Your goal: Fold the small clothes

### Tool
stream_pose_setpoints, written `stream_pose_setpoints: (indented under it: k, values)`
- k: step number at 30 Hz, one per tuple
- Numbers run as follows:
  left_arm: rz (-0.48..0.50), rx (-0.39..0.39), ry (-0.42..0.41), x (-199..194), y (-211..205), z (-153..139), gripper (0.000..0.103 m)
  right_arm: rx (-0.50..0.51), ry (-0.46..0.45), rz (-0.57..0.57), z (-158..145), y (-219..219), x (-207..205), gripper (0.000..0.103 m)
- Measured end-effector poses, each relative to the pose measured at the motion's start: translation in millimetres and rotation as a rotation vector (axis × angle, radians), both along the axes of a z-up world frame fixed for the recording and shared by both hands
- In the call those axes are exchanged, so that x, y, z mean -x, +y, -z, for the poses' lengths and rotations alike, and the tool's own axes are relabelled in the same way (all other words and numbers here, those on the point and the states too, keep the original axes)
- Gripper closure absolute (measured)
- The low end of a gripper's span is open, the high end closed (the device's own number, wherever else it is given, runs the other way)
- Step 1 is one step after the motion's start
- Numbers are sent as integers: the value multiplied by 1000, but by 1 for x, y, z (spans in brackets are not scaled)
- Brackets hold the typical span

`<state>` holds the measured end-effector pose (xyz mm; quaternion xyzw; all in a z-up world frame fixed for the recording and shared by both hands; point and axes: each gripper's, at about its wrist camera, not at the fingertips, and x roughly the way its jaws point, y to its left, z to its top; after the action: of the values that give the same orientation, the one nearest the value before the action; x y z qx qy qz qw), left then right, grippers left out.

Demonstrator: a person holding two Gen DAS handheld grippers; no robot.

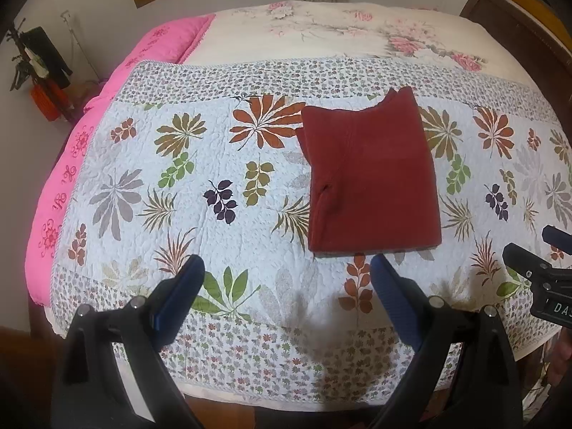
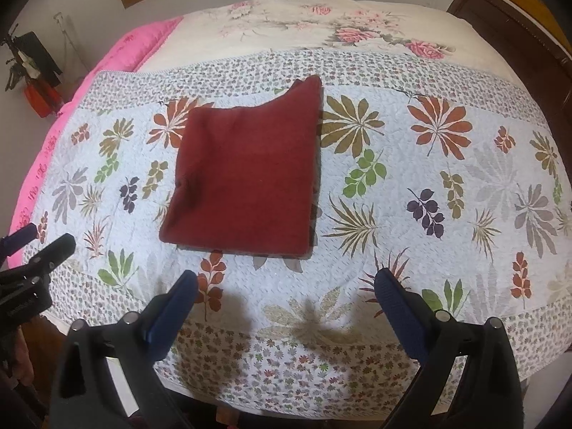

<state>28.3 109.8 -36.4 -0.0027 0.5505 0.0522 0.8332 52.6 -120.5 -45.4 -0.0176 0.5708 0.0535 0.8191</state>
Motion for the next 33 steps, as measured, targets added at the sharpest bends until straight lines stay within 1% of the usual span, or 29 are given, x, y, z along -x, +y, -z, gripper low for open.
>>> stream_pose_setpoints:
  k: [11,27,33]
  values:
    - [3,-5,-1,2,2,0,10,31,-30,-6,-3,3,0,4]
    - [-4,-16,7,0,1,3,10,10,-3,10,3,1,-4,4]
    - [-6,-18,6,1,2,2,10,-4,23,22,7,0,-4,4]
